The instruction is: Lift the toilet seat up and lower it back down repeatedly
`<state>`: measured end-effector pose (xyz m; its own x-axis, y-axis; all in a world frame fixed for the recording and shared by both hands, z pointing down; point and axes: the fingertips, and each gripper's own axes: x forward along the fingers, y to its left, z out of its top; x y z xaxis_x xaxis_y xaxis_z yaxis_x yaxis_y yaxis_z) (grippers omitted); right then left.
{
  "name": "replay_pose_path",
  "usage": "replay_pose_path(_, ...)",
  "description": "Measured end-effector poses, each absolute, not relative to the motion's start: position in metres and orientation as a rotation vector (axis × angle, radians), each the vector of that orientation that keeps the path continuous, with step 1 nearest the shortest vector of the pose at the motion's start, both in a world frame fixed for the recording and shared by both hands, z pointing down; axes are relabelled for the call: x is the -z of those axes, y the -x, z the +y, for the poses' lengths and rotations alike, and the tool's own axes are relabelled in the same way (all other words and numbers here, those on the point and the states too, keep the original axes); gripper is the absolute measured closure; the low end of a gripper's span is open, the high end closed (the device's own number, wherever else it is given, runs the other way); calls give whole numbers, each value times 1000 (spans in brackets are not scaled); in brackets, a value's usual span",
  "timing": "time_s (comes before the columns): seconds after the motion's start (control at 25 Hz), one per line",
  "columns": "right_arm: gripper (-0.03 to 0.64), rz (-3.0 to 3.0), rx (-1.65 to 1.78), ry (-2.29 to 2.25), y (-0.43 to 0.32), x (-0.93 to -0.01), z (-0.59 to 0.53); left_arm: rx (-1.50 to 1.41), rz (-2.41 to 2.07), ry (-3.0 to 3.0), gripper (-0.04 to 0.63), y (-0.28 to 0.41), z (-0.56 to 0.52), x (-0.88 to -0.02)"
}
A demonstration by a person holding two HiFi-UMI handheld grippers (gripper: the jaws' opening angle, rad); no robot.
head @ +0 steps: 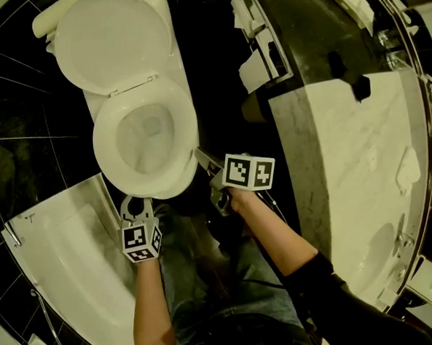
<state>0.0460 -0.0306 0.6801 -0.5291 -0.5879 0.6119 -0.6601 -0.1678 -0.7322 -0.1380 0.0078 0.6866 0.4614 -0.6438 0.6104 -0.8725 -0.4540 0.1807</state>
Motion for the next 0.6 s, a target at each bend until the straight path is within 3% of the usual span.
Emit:
replay_pose_path(0.16,596,-2046,-1526,-1557,-59,-631,-49,-624,-1281,-2271,607,137,-28,-645)
replay_pose_path(0.6,600,-2162,-758,-1513,-40,-521,-110,-655,-1261,-2354,607,128,-123,-576)
